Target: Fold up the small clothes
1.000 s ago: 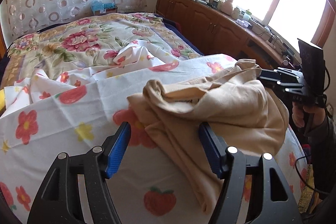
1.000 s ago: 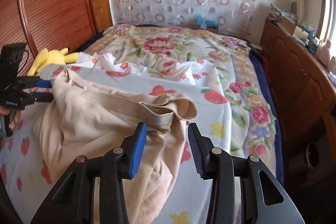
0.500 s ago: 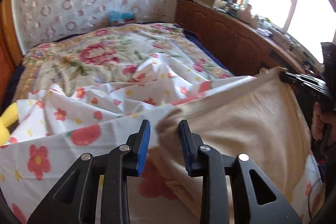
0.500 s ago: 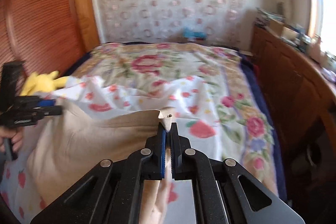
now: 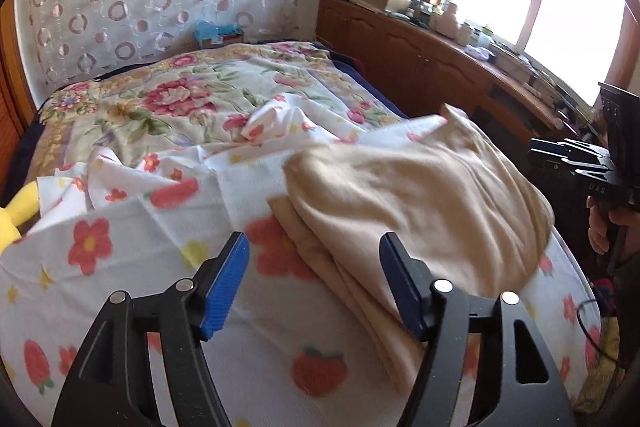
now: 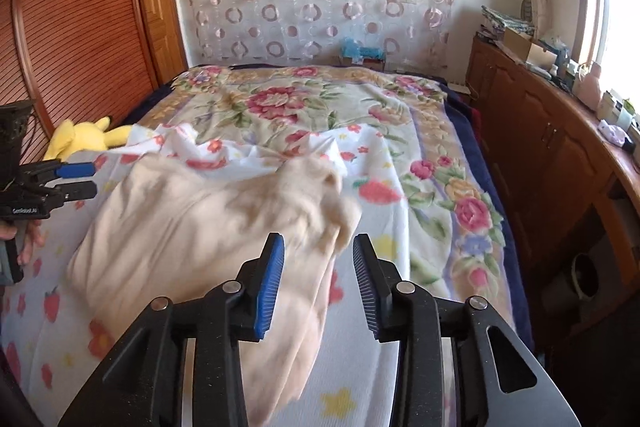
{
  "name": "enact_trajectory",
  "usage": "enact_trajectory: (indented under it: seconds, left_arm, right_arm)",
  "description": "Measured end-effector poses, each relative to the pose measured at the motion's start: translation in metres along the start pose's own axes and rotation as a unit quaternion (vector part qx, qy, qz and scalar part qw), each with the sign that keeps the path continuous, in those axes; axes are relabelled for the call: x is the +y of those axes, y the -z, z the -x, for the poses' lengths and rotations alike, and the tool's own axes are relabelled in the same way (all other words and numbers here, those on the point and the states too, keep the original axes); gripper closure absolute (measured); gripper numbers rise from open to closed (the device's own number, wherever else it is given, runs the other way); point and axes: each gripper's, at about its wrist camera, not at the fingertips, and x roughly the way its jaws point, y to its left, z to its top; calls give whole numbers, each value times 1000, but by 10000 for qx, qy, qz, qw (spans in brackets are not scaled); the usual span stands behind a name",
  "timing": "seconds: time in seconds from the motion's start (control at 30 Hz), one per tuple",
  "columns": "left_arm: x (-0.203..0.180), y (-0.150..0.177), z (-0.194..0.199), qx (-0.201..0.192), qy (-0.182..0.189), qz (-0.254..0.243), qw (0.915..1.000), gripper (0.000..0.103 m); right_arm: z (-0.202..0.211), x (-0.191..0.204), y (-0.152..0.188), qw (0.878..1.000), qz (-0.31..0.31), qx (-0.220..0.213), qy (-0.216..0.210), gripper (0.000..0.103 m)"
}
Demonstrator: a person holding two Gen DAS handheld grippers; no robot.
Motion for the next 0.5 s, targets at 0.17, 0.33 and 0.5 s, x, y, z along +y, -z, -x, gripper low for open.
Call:
enact_trajectory:
  seconds: [0.17, 0.33, 0.5]
  left_arm:
    - [-22, 21, 1, 190, 334, -86, 9992, 35]
    - [-29, 28, -10, 348, 303, -115, 9989, 35]
    - [-29, 31, -20, 465, 45, -233, 9986, 35]
  right_arm:
    - [34, 7, 38, 9995, 181, 236, -86, 65]
    - [37, 15, 60, 9971, 281, 643, -286, 65]
    - [13, 18, 62, 9941, 390, 986, -235, 65]
